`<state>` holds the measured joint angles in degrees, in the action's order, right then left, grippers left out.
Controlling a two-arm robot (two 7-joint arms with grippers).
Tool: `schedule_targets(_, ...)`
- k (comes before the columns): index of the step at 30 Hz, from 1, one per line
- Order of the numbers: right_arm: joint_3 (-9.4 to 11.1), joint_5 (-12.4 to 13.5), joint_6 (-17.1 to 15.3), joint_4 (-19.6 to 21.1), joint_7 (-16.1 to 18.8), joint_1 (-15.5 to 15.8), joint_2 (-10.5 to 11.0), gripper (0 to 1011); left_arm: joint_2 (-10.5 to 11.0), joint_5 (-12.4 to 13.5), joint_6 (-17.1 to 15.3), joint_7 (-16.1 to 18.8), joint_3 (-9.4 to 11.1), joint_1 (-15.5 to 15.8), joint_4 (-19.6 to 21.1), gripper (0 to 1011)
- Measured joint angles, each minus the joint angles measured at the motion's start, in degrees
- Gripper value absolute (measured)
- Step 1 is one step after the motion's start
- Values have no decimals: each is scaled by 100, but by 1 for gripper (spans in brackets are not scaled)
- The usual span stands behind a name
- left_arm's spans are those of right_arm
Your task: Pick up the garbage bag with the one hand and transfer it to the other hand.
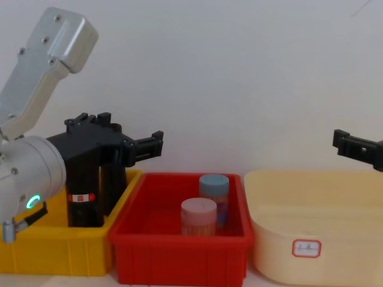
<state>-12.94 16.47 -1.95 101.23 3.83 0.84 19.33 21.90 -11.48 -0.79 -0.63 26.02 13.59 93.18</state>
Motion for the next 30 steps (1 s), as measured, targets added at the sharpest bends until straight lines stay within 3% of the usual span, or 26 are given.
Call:
schedule_targets(8,-1,10,-19,-20,75,-50,9,1000,-27,57,-91,-6,30,81,0,1001)
schedule_targets(18,-57,198,-139,-166,539,-377,72,1000,32,170,-723,-108,33,352,270,1002)
schedule_targets(23,-110,335,-244,-249,829,-606,91,1000,193,53,-1132,-224,-194,369,547,1001)
schedule_targets(30,-274,561,-489,-429,1293,-1087,89,999,489,-302,-1634,-412,-720,209,917,1001)
